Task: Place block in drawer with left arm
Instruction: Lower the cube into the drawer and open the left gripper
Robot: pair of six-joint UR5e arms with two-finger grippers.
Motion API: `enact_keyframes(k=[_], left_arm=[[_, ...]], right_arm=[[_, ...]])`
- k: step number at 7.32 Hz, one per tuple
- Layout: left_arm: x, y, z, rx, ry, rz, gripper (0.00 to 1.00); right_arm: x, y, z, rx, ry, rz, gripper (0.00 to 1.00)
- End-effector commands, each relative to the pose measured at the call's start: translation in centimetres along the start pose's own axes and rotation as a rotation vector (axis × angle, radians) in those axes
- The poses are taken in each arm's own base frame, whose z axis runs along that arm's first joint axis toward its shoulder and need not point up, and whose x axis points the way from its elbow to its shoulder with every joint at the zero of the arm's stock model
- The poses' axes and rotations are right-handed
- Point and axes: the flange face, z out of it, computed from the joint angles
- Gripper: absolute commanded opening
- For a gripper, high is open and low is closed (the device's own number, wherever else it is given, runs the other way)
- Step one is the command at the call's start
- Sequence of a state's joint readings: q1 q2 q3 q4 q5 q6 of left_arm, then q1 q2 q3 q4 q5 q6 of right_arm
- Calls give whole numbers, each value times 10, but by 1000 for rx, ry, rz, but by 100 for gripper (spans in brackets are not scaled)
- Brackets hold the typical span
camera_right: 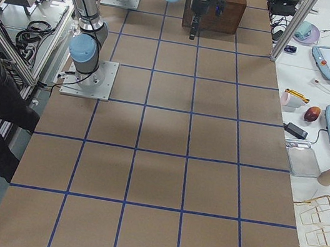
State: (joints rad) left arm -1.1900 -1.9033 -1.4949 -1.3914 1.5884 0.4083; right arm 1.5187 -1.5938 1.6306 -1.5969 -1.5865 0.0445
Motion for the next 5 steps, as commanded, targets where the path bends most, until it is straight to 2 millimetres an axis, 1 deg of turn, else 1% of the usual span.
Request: enact_keyframes(k=[1, 2, 3, 4, 5], left_arm=[[14, 27, -49, 21, -12, 4, 100], [22, 46, -78, 15, -6, 6, 100], [33, 67, -100, -10, 9, -19, 100], [41, 81, -117, 4, 3, -43, 100], [48, 96, -127, -14, 16, -53, 100]], right_arm=[[0, 0, 0, 0, 0, 0, 100], [0, 0, 0, 0, 0, 0, 100], [0, 0, 0, 0, 1, 0, 100], [0, 0, 0, 0, 1, 0, 100], [0, 0, 0, 0, 0, 0, 100]])
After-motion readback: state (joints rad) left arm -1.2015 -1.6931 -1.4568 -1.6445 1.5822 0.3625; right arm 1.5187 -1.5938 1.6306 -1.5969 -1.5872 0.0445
